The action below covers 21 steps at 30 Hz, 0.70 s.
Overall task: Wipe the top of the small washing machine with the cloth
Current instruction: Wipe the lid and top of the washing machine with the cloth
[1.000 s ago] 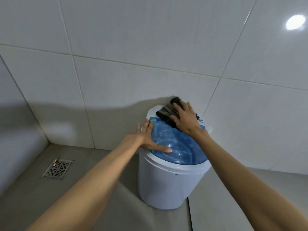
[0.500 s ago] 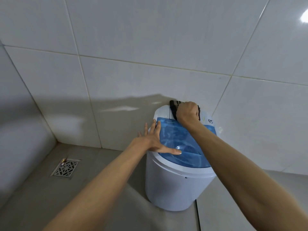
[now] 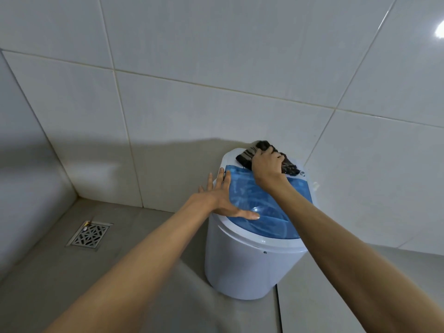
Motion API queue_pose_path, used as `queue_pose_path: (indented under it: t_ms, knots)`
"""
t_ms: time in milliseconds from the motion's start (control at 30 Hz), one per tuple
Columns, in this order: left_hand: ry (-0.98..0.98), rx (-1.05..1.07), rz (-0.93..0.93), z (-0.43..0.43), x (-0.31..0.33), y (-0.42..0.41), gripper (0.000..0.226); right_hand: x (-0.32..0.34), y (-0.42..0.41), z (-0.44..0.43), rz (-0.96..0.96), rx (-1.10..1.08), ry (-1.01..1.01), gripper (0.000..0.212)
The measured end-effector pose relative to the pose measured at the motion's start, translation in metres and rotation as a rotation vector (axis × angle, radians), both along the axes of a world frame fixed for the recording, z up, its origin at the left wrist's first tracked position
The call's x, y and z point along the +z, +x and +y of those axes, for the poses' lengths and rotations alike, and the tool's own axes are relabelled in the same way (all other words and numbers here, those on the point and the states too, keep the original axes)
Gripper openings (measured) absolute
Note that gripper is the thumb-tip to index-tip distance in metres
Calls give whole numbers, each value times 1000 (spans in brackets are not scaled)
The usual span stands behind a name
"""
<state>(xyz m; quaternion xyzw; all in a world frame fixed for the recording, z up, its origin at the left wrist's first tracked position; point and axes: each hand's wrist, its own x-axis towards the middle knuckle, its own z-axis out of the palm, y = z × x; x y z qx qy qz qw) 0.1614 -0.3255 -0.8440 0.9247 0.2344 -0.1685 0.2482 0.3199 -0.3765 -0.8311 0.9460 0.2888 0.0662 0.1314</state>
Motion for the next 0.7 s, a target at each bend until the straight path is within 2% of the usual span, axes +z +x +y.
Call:
queue_pose_path:
  t_ms: [67, 133, 233, 467, 633, 700]
  knots:
    - [8, -4, 0, 0, 0, 0, 148, -3, 1, -3, 149, 69, 109, 63]
    - [11, 4, -18, 0, -3, 0, 150, -6, 3, -5, 234, 141, 211, 61]
    - [48, 70, -49, -2, -7, -1, 158, -10, 3, -5, 218, 221, 216, 59]
    - [105, 120, 59, -5, -3, 1, 162, 2, -6, 29, 243, 311, 142, 49]
    - [92, 108, 66, -5, -6, 0, 161, -9, -4, 20, 347, 429, 206, 46]
    - [93, 124, 79, -3, -6, 1, 164, -10, -8, 14, 389, 504, 299, 41]
